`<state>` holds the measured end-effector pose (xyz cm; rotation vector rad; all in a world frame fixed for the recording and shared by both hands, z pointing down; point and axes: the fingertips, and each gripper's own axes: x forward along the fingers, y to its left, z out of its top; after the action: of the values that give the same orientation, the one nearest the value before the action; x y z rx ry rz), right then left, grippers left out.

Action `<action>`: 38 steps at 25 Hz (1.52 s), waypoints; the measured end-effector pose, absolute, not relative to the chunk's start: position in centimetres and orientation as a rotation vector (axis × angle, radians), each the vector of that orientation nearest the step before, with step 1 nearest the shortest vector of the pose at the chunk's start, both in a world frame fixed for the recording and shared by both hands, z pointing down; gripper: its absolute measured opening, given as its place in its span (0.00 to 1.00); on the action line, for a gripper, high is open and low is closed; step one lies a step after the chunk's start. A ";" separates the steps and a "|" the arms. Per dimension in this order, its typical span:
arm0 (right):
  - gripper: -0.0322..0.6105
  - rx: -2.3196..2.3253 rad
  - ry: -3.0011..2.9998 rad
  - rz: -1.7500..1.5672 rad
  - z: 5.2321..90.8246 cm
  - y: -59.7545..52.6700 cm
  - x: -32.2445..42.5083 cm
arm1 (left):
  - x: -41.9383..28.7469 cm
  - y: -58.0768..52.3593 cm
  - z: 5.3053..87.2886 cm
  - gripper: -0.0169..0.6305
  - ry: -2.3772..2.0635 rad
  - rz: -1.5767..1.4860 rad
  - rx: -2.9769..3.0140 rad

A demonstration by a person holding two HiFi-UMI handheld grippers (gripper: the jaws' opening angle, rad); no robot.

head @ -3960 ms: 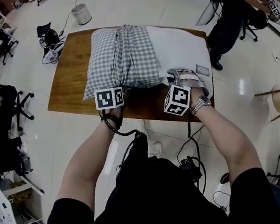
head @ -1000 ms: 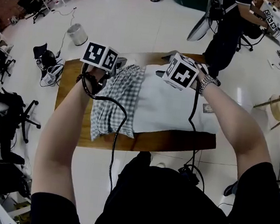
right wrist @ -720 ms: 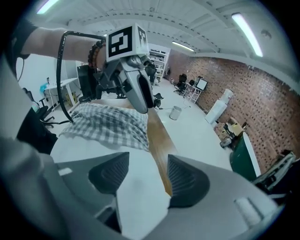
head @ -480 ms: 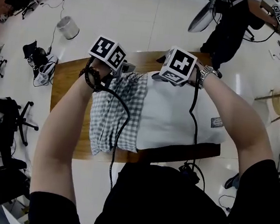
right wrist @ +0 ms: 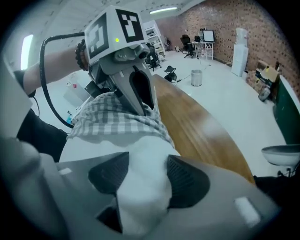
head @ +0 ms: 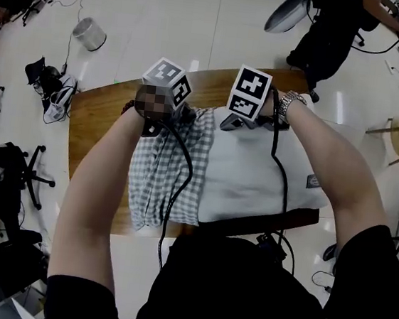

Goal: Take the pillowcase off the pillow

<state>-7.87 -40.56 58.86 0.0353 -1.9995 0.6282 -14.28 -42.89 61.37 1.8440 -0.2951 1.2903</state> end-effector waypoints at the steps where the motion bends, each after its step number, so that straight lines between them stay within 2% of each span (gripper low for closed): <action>1: 0.40 0.025 -1.990 0.637 59.1 -40.3 -7.8 | -14.3 -43.0 61.6 0.20 -0.292 1.299 1.842; 4: 0.17 0.015 -1.982 0.607 58.7 -40.0 -7.5 | -15.1 -43.7 60.9 0.08 -0.342 1.345 1.850; 5: 0.12 0.016 -1.982 0.584 58.3 -39.9 -7.3 | -15.4 -44.0 60.4 0.07 -0.364 1.356 1.850; 7: 0.09 0.029 -1.993 0.528 57.2 -39.8 -6.9 | -15.9 -44.5 60.0 0.06 -0.401 1.355 1.849; 21: 0.08 0.158 -2.048 0.291 49.7 -37.5 -4.1 | -22.0 -46.1 55.3 0.05 -0.685 1.246 1.843; 26: 0.08 0.186 -2.059 0.295 49.0 -36.8 -2.6 | -25.3 -45.6 54.5 0.05 -0.767 1.219 1.786; 38: 0.08 0.233 -2.020 0.259 49.8 -36.4 -0.7 | -28.5 -44.1 54.8 0.04 -0.883 1.195 1.748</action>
<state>-0.74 -36.43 49.79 0.2333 -2.0199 0.2594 -28.46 -44.09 54.78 1.7480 -0.8831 1.1947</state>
